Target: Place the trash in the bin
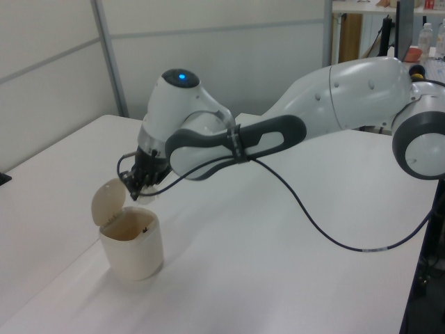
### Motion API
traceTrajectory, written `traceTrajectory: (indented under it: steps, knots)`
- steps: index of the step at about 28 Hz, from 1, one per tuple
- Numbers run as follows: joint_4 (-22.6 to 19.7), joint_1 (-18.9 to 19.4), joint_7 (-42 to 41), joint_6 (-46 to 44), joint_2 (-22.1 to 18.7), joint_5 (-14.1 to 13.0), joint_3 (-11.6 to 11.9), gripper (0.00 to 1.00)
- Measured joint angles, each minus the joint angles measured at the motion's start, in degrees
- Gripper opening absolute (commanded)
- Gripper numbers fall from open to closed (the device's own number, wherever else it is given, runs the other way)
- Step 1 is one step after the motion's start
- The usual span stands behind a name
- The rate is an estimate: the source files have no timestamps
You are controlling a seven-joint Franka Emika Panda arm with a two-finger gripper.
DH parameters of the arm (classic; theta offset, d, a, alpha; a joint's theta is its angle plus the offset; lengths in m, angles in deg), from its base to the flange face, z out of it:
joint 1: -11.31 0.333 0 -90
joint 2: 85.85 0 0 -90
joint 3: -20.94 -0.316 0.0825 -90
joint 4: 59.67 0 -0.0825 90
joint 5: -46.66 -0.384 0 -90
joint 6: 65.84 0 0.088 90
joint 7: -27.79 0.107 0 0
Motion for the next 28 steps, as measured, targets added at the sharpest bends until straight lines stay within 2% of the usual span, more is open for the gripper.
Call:
traceTrajectory:
  steps: [3,11,21,28]
  knots:
    - [0.0,1.18,1.11,0.51,0.95,0.1,0.0,1.0]
    - [0.0,1.38,1.93,0.53,1.89,0.42,0.3,1.0]
    - [0.01,1.32,1.95,0.11,1.88,3.43,0.48,1.0]
    - [0.11,1.0,-0.53,-10.72,0.76,3.55,0.59,1.0]
